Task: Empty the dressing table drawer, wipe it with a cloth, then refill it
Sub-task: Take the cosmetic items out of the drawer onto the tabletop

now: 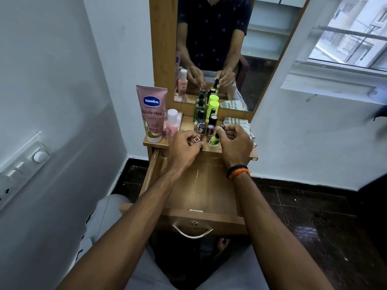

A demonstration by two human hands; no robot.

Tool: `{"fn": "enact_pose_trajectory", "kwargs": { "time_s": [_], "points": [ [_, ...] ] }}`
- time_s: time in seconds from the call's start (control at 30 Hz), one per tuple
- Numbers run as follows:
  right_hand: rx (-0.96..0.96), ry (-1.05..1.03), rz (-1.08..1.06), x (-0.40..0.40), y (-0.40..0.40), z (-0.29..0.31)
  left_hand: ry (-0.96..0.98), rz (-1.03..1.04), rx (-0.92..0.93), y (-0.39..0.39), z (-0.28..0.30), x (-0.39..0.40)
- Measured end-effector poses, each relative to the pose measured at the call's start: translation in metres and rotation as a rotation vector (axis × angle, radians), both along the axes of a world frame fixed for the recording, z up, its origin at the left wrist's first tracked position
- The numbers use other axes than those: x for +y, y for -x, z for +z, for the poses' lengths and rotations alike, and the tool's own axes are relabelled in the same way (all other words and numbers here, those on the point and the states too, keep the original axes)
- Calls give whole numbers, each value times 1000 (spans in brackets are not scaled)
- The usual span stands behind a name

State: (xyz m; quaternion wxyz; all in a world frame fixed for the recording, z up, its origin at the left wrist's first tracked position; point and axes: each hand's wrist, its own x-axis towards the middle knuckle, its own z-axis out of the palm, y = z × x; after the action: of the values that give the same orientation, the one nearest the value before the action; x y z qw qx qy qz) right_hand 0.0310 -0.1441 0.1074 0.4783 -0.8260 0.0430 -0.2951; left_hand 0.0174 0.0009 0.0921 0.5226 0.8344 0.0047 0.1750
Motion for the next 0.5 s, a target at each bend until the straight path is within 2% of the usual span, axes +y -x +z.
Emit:
{"fn": "enact_pose_trajectory", "kwargs": {
  "time_s": [0.3, 0.5],
  "points": [
    [17, 73, 13, 4, -5, -15, -92, 23, -25, -7, -9, -7],
    [33, 101, 43, 3, -5, -23, -73, 1, -19, -6, -15, -4]
  ]
}}
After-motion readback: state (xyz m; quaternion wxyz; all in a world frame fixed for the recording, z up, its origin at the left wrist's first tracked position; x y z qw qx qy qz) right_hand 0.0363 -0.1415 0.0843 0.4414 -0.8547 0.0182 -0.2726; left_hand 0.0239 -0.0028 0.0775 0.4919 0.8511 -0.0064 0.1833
